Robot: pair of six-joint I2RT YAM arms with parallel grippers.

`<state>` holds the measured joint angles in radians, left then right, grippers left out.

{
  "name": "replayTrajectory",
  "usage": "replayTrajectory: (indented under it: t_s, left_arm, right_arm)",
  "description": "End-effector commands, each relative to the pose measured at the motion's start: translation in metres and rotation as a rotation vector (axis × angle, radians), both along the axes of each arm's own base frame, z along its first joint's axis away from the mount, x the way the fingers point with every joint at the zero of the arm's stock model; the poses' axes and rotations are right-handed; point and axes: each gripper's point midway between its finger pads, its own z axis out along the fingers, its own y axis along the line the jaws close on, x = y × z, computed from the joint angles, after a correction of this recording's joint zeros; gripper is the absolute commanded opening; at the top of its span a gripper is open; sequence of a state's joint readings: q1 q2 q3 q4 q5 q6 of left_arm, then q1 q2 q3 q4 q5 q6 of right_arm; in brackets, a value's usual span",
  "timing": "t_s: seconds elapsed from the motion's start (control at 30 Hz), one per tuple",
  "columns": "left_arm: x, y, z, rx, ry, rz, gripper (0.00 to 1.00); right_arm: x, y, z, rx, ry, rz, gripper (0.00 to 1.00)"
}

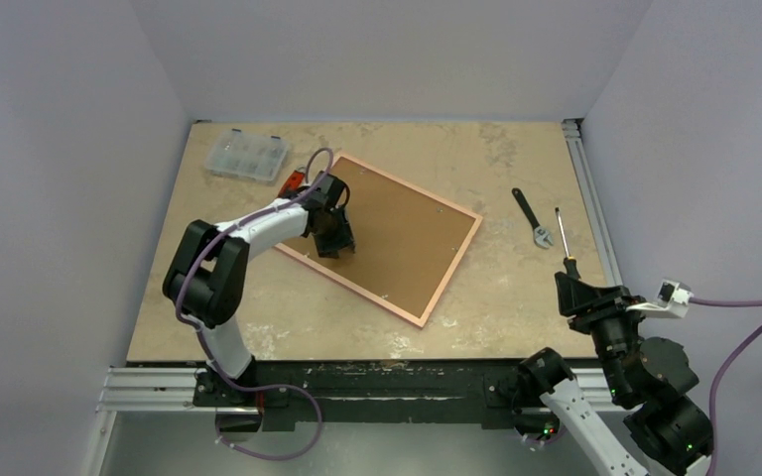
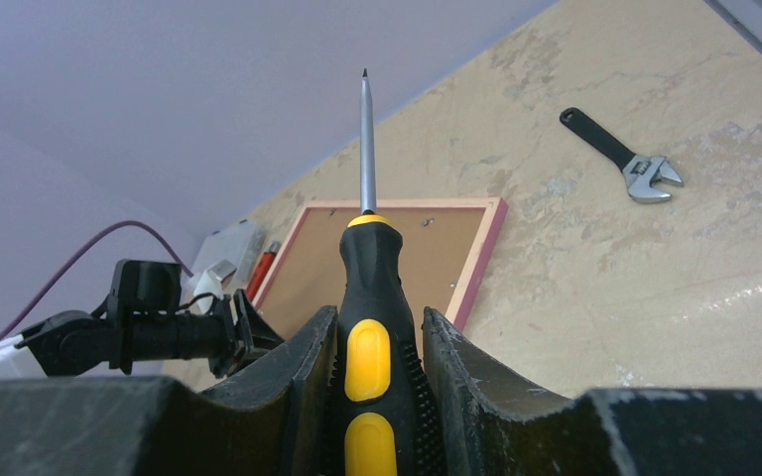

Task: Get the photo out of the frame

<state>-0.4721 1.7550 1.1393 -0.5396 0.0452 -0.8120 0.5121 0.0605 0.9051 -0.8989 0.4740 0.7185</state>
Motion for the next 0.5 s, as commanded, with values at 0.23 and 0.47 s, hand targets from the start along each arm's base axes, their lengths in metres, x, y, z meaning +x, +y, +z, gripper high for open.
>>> replayTrajectory:
  t_s: [0.23,0.47]
  left_arm:
    - [-0.061,0.046,-0.018,0.068,0.047,0.132,0.43]
    - [-0.115,0.068,-0.034,0.057,0.089,0.217,0.43]
  right_arm:
    - [0.011,0.021,0.005,0.046,-0.034,0.074,0.00]
    - [0.024,0.042,-0.008,0.051,0.002,0.136,0.00]
